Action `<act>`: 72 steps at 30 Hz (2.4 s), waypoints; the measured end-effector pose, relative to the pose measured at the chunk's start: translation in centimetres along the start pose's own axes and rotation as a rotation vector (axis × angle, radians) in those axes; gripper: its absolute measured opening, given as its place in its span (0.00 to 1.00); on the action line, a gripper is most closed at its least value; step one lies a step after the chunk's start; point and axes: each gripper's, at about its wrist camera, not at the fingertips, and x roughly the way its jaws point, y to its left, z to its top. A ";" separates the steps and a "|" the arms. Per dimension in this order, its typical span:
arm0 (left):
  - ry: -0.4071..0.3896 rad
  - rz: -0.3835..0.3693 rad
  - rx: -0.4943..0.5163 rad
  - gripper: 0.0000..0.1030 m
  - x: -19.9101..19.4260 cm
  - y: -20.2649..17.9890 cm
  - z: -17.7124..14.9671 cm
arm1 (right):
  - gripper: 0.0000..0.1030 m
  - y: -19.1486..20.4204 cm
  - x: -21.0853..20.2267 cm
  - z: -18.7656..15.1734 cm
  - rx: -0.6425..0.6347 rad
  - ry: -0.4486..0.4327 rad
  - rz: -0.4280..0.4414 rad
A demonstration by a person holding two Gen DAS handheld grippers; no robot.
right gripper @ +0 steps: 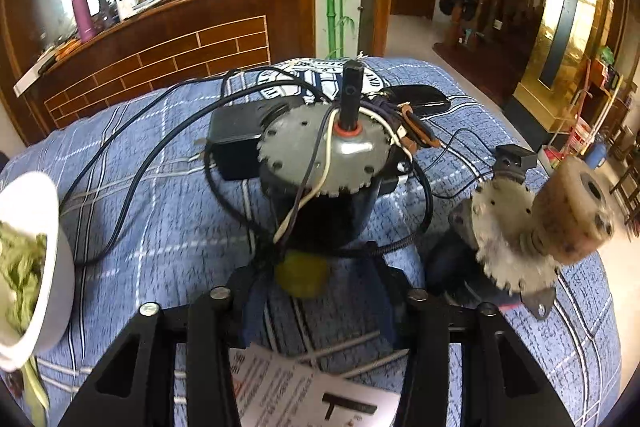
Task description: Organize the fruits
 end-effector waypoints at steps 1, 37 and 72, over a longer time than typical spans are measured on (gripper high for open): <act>0.006 0.001 -0.005 0.93 0.2 0.2 0.1 | 0.34 0.1 0.0 0.1 -0.005 -0.001 0.005; 0.139 0.091 0.382 0.55 3.2 -8.1 -6.2 | 0.32 -9.2 -23.6 -28.2 -0.138 0.146 0.516; -0.024 0.140 0.156 0.21 -7.3 -3.1 -6.1 | 0.26 -4.3 -31.3 -31.2 -0.274 -0.012 0.516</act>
